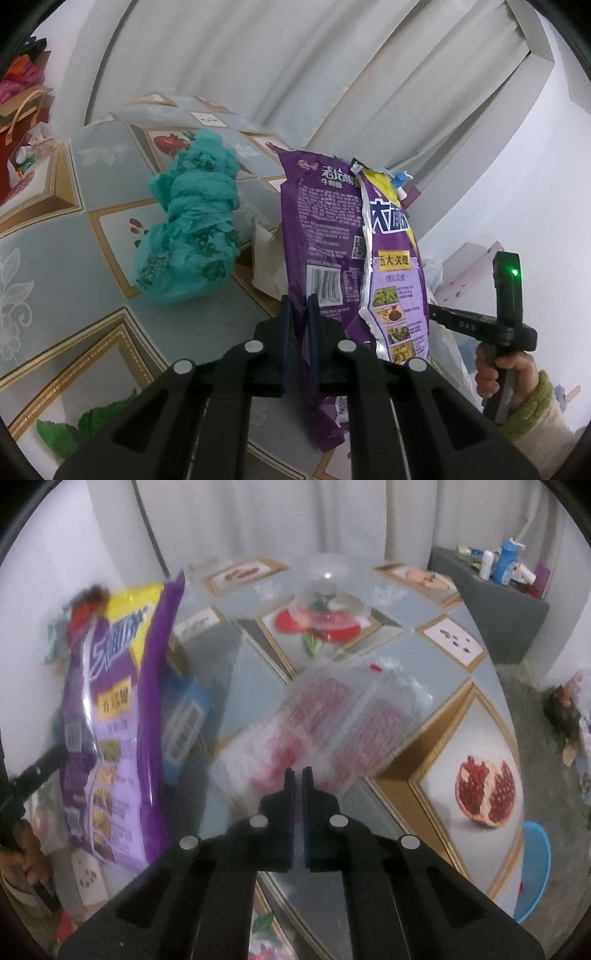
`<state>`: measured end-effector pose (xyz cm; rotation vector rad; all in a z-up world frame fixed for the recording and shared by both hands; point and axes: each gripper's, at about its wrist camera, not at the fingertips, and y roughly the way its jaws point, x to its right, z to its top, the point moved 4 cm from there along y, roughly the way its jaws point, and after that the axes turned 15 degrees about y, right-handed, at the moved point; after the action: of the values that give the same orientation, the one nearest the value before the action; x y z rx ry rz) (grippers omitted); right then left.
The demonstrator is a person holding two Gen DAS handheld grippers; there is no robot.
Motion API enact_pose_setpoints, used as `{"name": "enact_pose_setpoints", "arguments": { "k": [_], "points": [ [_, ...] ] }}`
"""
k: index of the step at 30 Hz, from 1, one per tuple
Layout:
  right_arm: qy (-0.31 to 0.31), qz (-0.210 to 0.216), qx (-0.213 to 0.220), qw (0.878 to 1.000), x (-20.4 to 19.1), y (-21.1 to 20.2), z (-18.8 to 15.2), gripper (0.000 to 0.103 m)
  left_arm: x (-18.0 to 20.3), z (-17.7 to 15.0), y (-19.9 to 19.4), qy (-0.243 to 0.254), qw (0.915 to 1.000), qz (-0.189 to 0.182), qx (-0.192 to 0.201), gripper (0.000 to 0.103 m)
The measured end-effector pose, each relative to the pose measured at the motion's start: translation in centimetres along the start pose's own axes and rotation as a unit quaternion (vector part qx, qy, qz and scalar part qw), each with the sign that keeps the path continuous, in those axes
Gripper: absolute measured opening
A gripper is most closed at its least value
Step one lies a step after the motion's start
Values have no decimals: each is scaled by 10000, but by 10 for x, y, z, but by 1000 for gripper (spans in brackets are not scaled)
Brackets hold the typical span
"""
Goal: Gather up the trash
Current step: 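Open the right gripper around the clear plastic packet while the left gripper holds the purple bag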
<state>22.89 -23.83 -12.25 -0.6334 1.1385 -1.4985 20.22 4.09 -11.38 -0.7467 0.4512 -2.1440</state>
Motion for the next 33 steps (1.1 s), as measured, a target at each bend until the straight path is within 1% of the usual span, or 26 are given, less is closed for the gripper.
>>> {"name": "enact_pose_setpoints", "arguments": {
  "k": [4,11,15,18,20,21,22,23,24,26,27,30,31,33],
  "points": [
    [51,-63,-169,9998,10,-8,-10,2,1,0,0,7,10000,1,-14,8],
    [167,-201,-272,9993,24,-25,-35,2,1,-1,0,-15,10000,7,-17,8],
    [342,-129,-357,9987,35,-39,-58,2,1,-1,1,-24,10000,18,-16,8],
    [480,-3,-379,9981,43,-46,-66,2,1,-1,1,-21,10000,8,-29,8],
    [462,51,-242,9986,43,-52,-68,8,1,0,1,-23,10000,6,-35,8],
    [433,76,-158,9989,41,-55,-68,22,1,0,1,-24,10000,1,-32,8],
    [397,108,-41,9991,38,-58,-67,33,1,-1,0,-28,10000,2,-32,8],
    [366,134,72,9992,34,-60,-65,54,1,-1,0,-27,10000,4,-32,8],
    [311,172,160,9992,29,-60,-63,60,1,-1,0,-32,10000,3,-32,8],
    [173,214,185,9994,20,-56,-58,65,0,-1,0,-42,10000,6,-34,8],
    [111,163,211,9996,16,-52,-56,72,0,-1,0,-45,10000,3,-34,8],
    [-91,78,200,9997,6,-42,-53,74,0,-1,0,-51,10000,6,-36,8],
    [-118,71,185,9997,5,-39,-54,76,0,-1,0,-48,10000,2,-36,8],
    [-137,9,92,9999,4,-29,-56,76,0,-1,0,-55,10000,4,-39,8]
  ]
}}
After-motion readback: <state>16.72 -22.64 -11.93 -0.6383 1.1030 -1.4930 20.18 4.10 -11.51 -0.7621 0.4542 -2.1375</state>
